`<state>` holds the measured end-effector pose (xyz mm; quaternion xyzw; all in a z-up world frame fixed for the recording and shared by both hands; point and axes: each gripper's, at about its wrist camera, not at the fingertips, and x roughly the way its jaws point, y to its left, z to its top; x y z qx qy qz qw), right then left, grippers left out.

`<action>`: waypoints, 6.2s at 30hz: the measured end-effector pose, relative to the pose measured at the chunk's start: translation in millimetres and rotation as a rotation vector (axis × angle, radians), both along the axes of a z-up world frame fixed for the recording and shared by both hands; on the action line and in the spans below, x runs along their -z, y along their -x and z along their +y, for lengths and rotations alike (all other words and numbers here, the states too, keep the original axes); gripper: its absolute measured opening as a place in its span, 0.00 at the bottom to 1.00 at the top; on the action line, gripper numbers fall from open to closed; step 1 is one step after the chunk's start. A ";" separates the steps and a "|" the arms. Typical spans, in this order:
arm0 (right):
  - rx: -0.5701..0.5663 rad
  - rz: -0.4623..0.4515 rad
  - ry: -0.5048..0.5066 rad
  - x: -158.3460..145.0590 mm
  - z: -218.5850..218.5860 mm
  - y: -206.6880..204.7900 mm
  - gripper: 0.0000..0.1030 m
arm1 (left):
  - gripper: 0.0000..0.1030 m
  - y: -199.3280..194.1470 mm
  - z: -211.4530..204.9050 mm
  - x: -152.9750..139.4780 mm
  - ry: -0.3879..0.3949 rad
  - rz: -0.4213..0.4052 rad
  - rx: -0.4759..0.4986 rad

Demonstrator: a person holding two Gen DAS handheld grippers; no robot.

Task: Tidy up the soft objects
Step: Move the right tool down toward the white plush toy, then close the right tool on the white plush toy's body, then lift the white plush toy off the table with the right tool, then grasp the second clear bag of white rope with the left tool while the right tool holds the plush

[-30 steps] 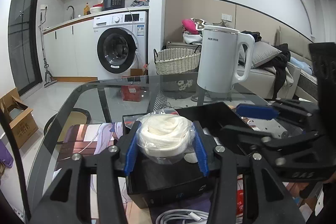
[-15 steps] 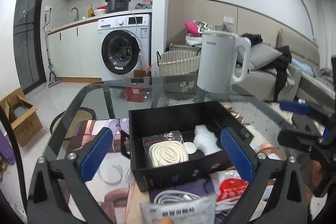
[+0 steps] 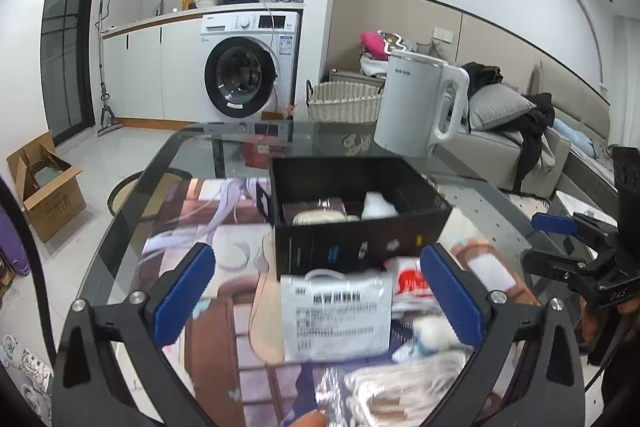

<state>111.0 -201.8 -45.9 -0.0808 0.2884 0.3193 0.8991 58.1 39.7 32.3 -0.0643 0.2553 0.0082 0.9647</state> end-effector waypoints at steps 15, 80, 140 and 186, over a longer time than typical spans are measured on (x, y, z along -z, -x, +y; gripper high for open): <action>-0.119 0.016 0.127 22.3 16.0 8.8 1.00 | 1.00 -0.7 -2.7 17.2 0.000 0.048 0.026; -0.113 0.137 0.222 74.6 55.2 -4.2 0.99 | 1.00 -4.0 -14.5 22.8 -0.054 0.087 0.074; -0.207 0.004 0.004 16.5 6.0 9.3 0.33 | 1.00 11.0 -31.8 26.2 -0.010 0.209 0.132; -0.199 -0.007 0.007 15.1 5.2 10.6 0.33 | 1.00 3.2 -60.5 66.7 -0.070 0.380 0.096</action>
